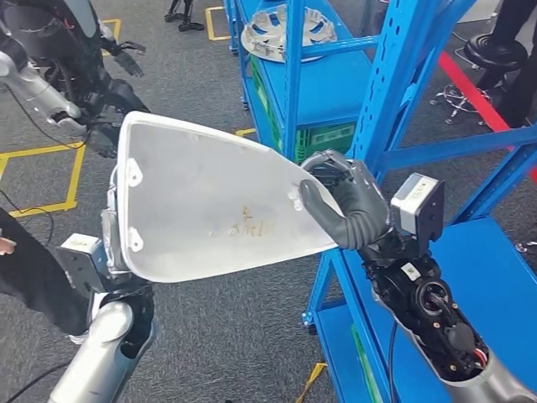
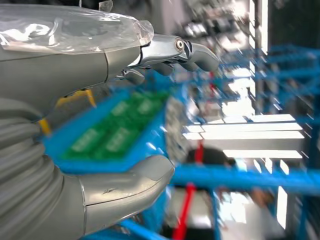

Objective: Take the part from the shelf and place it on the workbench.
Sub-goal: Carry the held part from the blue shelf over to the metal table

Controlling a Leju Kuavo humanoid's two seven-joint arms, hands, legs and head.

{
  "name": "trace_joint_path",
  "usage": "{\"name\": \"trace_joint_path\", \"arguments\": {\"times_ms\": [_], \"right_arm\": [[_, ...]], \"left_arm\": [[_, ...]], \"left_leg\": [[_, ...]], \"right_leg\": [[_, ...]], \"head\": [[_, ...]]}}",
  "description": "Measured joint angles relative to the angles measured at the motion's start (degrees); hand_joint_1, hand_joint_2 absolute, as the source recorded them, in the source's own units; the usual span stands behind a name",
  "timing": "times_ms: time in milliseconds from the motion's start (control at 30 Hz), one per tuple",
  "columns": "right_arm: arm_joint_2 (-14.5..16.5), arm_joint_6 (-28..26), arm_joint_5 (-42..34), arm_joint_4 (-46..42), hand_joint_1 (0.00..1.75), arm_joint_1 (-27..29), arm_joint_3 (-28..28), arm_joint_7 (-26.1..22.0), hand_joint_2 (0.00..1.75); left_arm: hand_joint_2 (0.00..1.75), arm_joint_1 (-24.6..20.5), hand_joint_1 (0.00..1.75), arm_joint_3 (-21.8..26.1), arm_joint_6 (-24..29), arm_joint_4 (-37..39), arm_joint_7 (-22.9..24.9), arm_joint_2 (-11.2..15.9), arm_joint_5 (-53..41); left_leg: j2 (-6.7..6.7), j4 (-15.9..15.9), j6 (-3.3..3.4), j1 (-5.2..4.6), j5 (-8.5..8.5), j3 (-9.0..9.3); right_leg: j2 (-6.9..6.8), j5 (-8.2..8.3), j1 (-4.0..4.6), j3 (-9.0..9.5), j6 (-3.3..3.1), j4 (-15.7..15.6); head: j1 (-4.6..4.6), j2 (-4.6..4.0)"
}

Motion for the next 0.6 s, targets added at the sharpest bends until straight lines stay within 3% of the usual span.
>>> {"name": "trace_joint_path", "arguments": {"times_ms": [33, 67, 133, 200, 233, 300, 367, 433, 500, 533, 567, 600], "right_arm": [[0.08, 0.14, -0.43, 0.54, 1.75, -0.49, 0.42, -0.13, 1.75], [0.16, 0.19, -0.87, 1.10, 1.75, -0.96, 0.76, -0.26, 1.75], [0.34, 0.20, -1.55, 2.14, 1.75, -1.89, 1.35, -0.60, 1.75], [0.46, 0.28, -1.77, 3.02, 1.75, -2.63, 1.76, -1.04, 1.75], [0.57, 0.37, -1.78, 3.44, 1.75, -2.86, 1.96, -1.26, 1.75], [0.76, 0.56, -1.78, 4.22, 1.75, -3.25, 2.33, -1.61, 1.75], [0.89, 0.62, -1.78, 4.85, 1.75, -3.53, 2.60, -1.84, 1.75], [0.92, 0.63, -1.78, 5.42, 1.75, -3.63, 2.86, -1.96, 1.75], [0.97, 0.63, -1.78, 6.03, 1.75, -3.57, 3.15, -1.96, 1.75], [0.98, 0.63, -1.78, 6.34, 1.75, -3.55, 3.28, -1.96, 1.75], [0.98, 0.63, -1.78, 6.60, 1.75, -3.54, 3.38, -1.96, 1.75], [0.99, 0.63, -1.78, 6.83, 1.75, -3.58, 3.45, -1.98, 1.75]], "left_arm": [[1.75, 0.69, 0.00, 0.04, 0.33, -0.43, 0.45, 0.53, -0.18], [1.75, 1.24, 0.00, 0.08, 0.52, -0.89, 0.84, 1.01, -0.41], [1.75, 1.89, 0.00, 0.14, 0.63, -1.91, 1.39, 1.74, -0.91], [1.75, 2.28, 0.00, 0.15, 0.64, -2.76, 1.66, 2.20, -1.32], [1.75, 2.47, 0.00, 0.16, 0.64, -3.04, 1.71, 2.39, -1.48], [1.75, 2.90, 0.00, 0.19, 0.63, -3.49, 1.76, 2.75, -1.71], [1.75, 3.13, 0.00, 0.20, 0.63, -3.96, 1.76, 3.00, -1.82], [1.75, 3.24, 0.00, 0.20, 0.61, -4.25, 1.77, 3.10, -1.85], [1.75, 3.53, 0.00, 0.20, 0.60, -4.27, 1.78, 3.18, -1.85], [1.75, 3.68, 0.00, 0.20, 0.60, -4.28, 1.78, 3.25, -1.85], [1.75, 3.79, 0.00, 0.20, 0.60, -4.30, 1.78, 3.33, -1.85], [1.75, 3.84, 0.00, 0.20, 0.60, -4.35, 1.78, 3.39, -1.86]], "left_leg": [[0.13, -0.47, -0.10, 0.06, 0.80, 0.08], [0.44, -3.44, -0.12, 0.11, 2.50, 1.54], [2.87, -12.67, 0.11, -0.04, 6.15, 6.47], [4.86, -17.98, 0.68, -0.35, 7.64, 9.32], [4.93, -18.48, 1.02, -0.54, 7.61, 9.52], [3.39, -18.54, 1.66, -0.46, 7.68, 9.55], [2.03, -18.78, 2.29, -0.09, 7.78, 9.87], [0.67, -18.86, 2.72, 0.09, 7.76, 10.10], [-0.89, -18.82, 2.90, -0.02, 7.70, 10.18], [-1.76, -18.79, 2.92, -0.08, 7.67, 10.25], [-2.64, -18.75, 2.92, -0.11, 7.64, 10.36], [-3.52, -18.69, 2.88, -0.11, 7.59, 10.48]], "right_leg": [[-0.87, -0.08, 0.00, 0.03, 0.01, 0.00], [-1.73, -0.17, -0.01, 0.11, 0.08, 0.01], [-3.24, -0.48, 0.17, 0.35, 0.42, 0.03], [-4.44, -0.88, 0.54, 0.70, 0.95, 0.05], [-5.03, -1.08, 0.70, 0.89, 1.23, 0.03], [-5.81, -1.52, 0.60, 1.22, 1.85, 0.01], [-3.18, -3.25, 0.16, 0.47, 2.38, 2.26], [0.61, -6.94, -0.14, -2.87, 2.74, 9.77], [1.63, -9.66, -0.13, -7.06, 2.92, 17.92], [1.69, -9.36, -0.13, -7.99, 2.88, 19.17], [1.77, -7.82, -0.14, -7.73, 2.73, 17.83], [2.07, -5.42, -0.14, -6.45, 2.51, 14.37]], "head": [[-0.37, 0.00], [-0.69, 0.00], [-1.15, 0.00], [-1.14, 0.00], [-1.03, 0.00], [-0.77, 0.00], [-0.50, 0.00], [0.23, 0.00], [0.83, 0.00], [0.99, 0.00], [1.16, 0.00], [1.37, 0.00]]}}
